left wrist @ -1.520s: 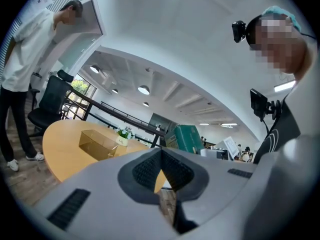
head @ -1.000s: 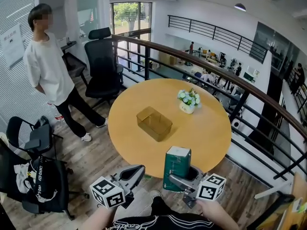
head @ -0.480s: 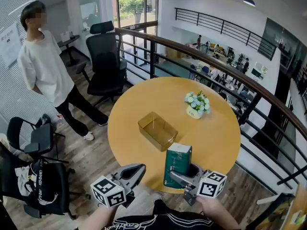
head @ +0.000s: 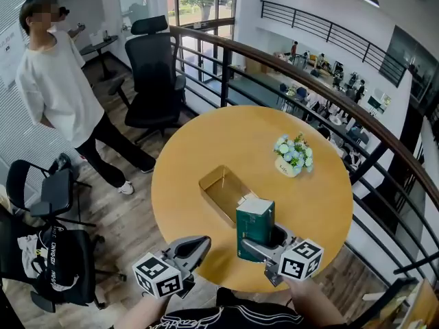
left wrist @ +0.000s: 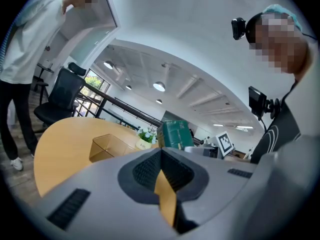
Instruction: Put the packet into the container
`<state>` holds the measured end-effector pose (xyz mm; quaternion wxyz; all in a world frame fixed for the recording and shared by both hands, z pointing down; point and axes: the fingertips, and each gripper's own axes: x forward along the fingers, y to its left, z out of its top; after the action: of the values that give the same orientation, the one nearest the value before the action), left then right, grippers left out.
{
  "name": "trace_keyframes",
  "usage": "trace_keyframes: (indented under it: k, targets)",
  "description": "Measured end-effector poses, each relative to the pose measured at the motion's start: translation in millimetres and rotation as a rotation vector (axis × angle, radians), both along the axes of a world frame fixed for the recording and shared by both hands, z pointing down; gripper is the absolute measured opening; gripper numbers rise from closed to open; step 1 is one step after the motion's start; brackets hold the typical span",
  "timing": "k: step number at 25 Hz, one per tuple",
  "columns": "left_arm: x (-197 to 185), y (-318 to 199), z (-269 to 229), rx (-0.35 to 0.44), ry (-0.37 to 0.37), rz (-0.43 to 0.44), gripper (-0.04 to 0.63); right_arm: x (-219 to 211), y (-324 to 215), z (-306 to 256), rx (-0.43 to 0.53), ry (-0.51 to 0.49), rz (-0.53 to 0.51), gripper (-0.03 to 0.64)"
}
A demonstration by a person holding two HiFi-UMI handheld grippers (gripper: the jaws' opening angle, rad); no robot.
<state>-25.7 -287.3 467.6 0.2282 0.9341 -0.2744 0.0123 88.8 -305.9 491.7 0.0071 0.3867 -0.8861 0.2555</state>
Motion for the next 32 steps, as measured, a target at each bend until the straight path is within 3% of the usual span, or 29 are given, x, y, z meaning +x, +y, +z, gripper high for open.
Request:
trace_keyframes:
  k: [6, 17, 23, 32]
  targets:
    - [0, -11, 3, -0.011, 0.010, -0.021, 0.006, -4, -36, -7, 0.054, 0.129, -0.029, 0.423]
    - [0, -22, 7, -0.025, 0.023, -0.042, 0.006, -20, -108, 9, 0.127, 0.454, -0.078, 0.423]
    - [-4, -23, 11, -0.036, 0.027, -0.055, 0.006, -29, -132, 41, 0.080, 0.603, -0.111, 0.423]
    - [-12, -22, 15, -0.050, 0.031, -0.067, 0.006, -34, -145, 87, -0.065, 0.795, -0.151, 0.425]
